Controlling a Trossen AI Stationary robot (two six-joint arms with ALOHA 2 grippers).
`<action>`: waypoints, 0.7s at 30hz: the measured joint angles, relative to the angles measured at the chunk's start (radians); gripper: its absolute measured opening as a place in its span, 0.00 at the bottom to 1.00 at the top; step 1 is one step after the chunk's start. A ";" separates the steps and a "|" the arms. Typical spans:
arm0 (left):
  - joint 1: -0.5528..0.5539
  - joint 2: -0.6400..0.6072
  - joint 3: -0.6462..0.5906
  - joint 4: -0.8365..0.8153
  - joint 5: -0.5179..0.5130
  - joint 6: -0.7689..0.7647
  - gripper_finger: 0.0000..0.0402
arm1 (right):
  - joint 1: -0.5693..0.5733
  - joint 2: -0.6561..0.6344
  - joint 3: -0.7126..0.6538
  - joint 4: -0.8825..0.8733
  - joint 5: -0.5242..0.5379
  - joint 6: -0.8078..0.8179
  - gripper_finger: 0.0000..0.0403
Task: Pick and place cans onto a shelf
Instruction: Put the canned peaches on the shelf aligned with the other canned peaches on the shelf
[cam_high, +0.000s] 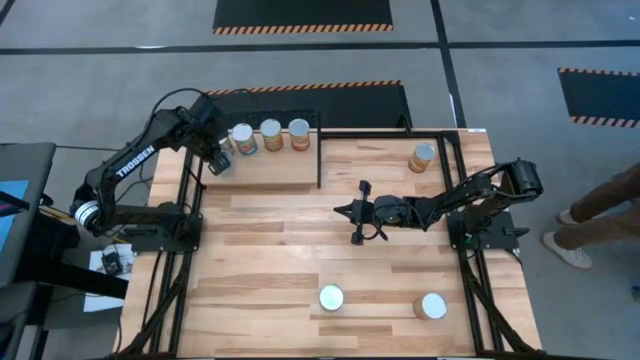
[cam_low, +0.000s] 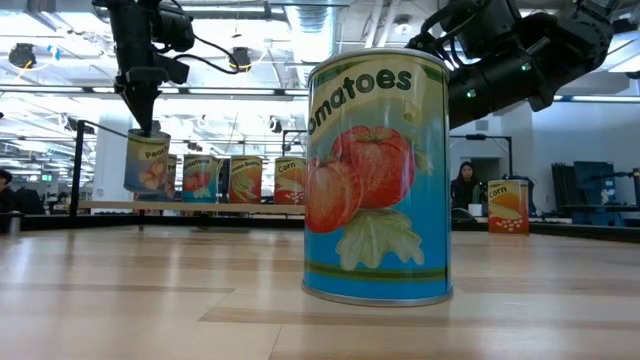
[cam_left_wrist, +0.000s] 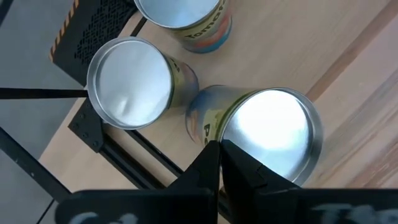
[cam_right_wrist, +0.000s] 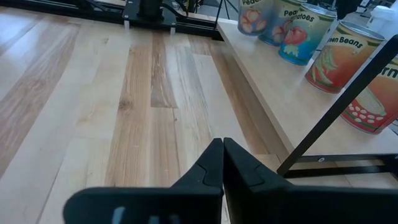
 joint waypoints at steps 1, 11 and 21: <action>0.000 0.000 0.000 0.000 0.000 0.003 0.00 | 0.000 0.000 0.000 0.000 0.000 0.000 0.05; 0.000 0.000 0.000 0.031 -0.003 0.023 0.00 | 0.000 0.000 0.000 -0.001 0.000 0.003 0.05; 0.006 0.058 -0.001 0.052 0.012 0.023 0.00 | 0.000 0.000 0.000 -0.002 0.000 0.005 0.04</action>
